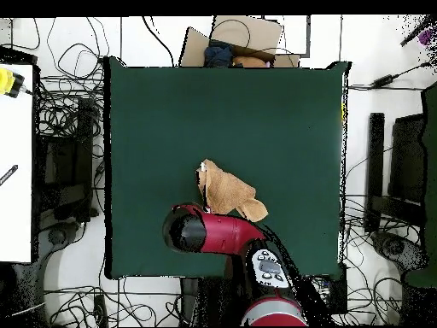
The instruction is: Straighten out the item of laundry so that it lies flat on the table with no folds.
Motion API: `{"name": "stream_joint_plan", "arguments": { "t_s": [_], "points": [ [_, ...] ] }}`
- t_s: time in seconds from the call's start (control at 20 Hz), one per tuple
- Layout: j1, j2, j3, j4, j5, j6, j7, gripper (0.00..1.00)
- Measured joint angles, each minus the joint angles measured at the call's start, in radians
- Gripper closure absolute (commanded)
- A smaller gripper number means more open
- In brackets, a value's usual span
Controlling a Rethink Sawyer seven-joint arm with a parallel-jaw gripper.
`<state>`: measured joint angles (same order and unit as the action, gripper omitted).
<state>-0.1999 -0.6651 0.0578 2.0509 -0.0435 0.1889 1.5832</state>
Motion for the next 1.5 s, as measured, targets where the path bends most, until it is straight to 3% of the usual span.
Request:
{"name": "stream_joint_plan", "arguments": {
  "t_s": [0.45, 0.85, 1.2, 1.5],
  "points": [
    [0.012, 0.000, -0.014, -0.005, -0.074, 0.061, 0.000, 0.00],
    [0.009, -0.028, -0.014, -0.044, -0.094, 0.224, 0.000, 0.00],
    [-0.013, 0.024, -0.014, -0.128, -0.133, 0.221, 0.000, 0.00],
    [-0.038, 0.102, -0.013, -0.185, -0.174, 0.136, 0.000, 0.00]
  ]
}}
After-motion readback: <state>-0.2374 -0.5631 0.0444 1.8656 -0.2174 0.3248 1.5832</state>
